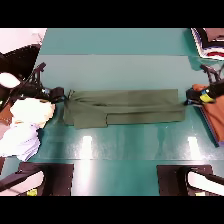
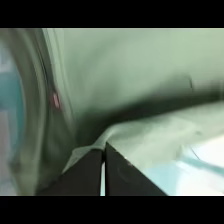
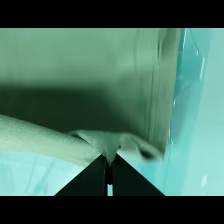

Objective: Fold the shirts.

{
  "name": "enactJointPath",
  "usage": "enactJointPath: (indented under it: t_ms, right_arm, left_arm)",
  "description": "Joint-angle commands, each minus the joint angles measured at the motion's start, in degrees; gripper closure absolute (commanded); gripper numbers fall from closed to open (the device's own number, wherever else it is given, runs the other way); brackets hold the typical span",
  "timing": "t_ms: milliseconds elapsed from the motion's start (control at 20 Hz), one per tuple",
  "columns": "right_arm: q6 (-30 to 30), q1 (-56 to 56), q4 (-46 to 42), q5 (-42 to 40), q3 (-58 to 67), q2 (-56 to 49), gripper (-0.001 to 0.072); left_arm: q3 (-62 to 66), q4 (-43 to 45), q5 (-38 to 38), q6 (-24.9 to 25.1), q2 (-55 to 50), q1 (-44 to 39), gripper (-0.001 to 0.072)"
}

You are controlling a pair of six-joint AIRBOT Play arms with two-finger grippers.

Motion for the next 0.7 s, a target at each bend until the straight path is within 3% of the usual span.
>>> enactJointPath:
  t_ms: [0, 350, 450, 500, 650]
  right_arm:
    - [0.02, 1.33, 0.5, -1.77, 9.62, -10.19, 0.0698]
    - [0.07, 0.87, 3.15, -1.75, 18.32, -19.23, 0.0684]
    - [-0.31, -1.07, 10.16, -2.78, 18.95, -20.65, 0.0296]
    - [-1.92, -2.23, 13.6, -2.93, 18.93, -20.81, 0.0278]
    - [-5.55, -7.5, 16.83, 2.56, 18.49, -20.0, 0.0278]
  left_arm:
    - [9.01, -0.61, 4.13, 0.76, -10.75, 0.02, 0.0681]
    - [11.76, -1.75, 10.6, 2.21, -13.31, 0.02, 0.0677]
    - [11.76, -1.79, 10.58, 1.95, -13.29, 0.02, 0.02]
    - [11.85, -1.75, 9.99, 1.73, -13.14, 0.04, 0.0166]
    - [14.34, -1.62, 3.72, 1.79, -12.9, 0.04, 0.0165]
